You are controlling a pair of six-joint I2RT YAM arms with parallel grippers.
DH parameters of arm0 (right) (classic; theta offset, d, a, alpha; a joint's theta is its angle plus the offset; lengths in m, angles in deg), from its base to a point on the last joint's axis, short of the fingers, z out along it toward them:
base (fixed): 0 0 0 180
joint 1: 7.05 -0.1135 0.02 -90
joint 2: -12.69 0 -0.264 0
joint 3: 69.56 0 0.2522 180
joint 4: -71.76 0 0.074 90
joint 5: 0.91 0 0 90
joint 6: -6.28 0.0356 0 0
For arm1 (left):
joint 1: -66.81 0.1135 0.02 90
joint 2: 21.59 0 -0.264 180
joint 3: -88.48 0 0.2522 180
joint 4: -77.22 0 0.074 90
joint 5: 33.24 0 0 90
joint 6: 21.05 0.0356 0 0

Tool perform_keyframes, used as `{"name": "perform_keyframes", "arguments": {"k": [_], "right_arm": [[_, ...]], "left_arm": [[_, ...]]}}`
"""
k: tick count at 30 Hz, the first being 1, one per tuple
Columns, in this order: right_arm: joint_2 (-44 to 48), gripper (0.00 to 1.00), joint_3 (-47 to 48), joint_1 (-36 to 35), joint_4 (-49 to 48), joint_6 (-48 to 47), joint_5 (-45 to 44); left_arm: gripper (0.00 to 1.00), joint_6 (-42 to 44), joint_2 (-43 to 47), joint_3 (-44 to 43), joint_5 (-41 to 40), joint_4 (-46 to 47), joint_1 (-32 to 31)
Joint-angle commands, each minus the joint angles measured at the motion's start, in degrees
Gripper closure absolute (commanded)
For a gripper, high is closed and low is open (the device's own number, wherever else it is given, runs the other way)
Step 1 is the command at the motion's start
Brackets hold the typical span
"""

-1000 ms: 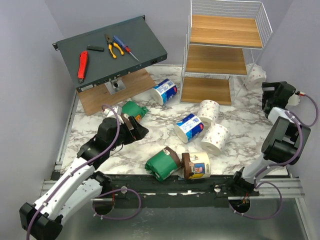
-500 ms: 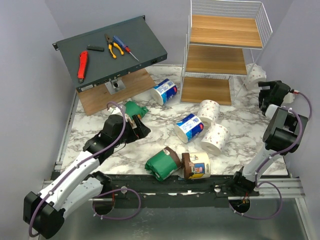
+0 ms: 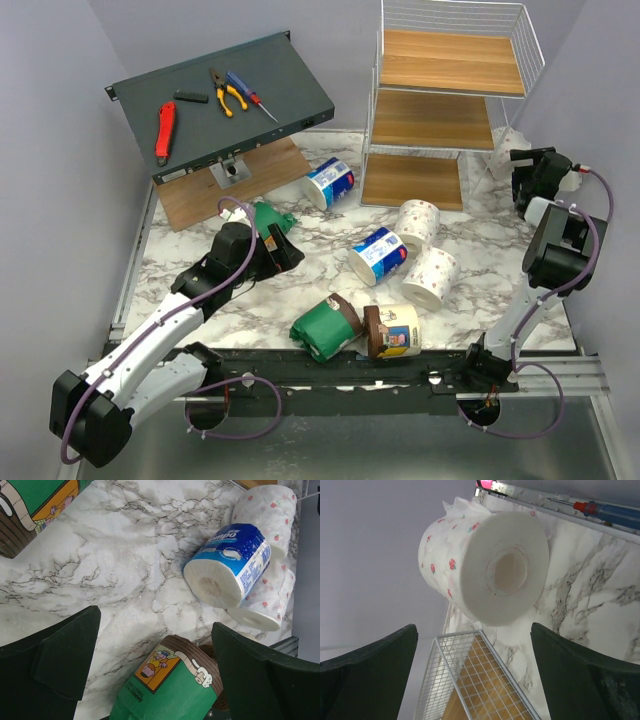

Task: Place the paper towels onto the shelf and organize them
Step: Pick up the paper towel from the corner of the board.

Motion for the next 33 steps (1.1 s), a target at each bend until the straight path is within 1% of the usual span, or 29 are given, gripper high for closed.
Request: {"name": "perform_keyframes", "arguments": {"k": [1, 6, 11, 12, 15, 22, 29, 31, 33], "right_arm": [[-3.0, 0.02, 3.6, -0.3, -0.5, -1.4, -1.6], [-5.3, 0.04, 6.6, -0.8, 0.5, -2.0, -1.7], [-6.6, 0.05, 7.6, -1.0, 1.4, -1.9, -1.7], [-6.8, 0.05, 7.6, -1.0, 1.5, -2.0, -3.3], [-7.3, 0.05, 7.8, -1.0, 1.6, -2.2, -3.9], [-8.9, 0.05, 8.8, -1.0, -0.6, -3.1, -3.1], [-10.7, 0.09, 10.1, -1.0, -1.6, -4.7, -2.4], [-11.7, 0.11, 10.8, -1.0, -2.9, -4.8, 0.5], [-12.0, 0.13, 10.9, -1.0, -3.7, -4.9, 1.2]], "left_arm": [[0.02, 0.2, -0.1, -1.8, -1.7, 0.9, -0.2], [0.01, 0.1, -1.0, -2.0, -1.7, 0.9, -0.3], [0.01, -0.4, -1.6, -2.2, -1.7, 0.8, -0.3], [0.01, -0.5, -1.6, -2.2, -1.7, 0.9, -0.2], [0.02, -0.8, -1.7, -2.4, -1.7, 0.9, -0.3], [0.01, -1.1, -2.0, -2.2, -1.7, 1.0, -0.3], [0.02, -1.5, -1.8, -1.9, -1.7, 1.7, -0.3], [0.02, -1.5, -1.9, -1.7, -1.7, 2.1, -0.3], [0.01, -1.6, -1.9, -1.4, -1.6, 2.7, -0.3]]}}
